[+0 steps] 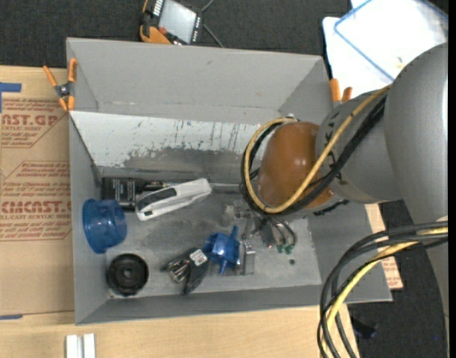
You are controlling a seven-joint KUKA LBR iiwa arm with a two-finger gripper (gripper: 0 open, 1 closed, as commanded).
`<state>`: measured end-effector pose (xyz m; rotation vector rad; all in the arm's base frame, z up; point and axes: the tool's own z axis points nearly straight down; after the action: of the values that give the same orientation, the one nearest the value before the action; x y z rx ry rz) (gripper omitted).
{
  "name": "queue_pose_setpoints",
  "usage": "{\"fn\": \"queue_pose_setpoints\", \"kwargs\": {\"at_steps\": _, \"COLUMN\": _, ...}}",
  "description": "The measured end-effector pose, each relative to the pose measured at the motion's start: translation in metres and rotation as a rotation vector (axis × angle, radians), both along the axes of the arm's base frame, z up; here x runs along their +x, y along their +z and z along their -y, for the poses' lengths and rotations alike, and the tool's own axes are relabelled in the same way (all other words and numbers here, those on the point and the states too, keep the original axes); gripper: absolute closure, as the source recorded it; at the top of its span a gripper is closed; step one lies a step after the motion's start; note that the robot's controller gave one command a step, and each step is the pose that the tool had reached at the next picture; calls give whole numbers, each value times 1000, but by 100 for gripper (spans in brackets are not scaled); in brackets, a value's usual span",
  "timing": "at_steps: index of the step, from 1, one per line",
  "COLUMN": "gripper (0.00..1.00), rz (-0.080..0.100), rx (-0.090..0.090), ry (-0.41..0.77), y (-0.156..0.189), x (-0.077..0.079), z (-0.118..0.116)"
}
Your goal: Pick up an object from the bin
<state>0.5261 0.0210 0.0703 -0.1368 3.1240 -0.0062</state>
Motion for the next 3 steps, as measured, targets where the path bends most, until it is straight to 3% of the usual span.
{"fn": "queue_pose_setpoints", "kwargs": {"at_steps": 1, "gripper": 0, "rz": -4, "rx": 5, "ry": -76, "y": 0, "x": -28, "z": -12}}
{"fn": "queue_pose_setpoints", "kwargs": {"at_steps": 2, "gripper": 0, "rz": 5, "rx": 4, "ry": -41, "y": 0, "x": -1, "z": -23}}
{"fn": "queue_pose_setpoints", "kwargs": {"at_steps": 3, "gripper": 100, "rz": -4, "rx": 5, "ry": -72, "y": 0, "x": -25, "z": -10}}
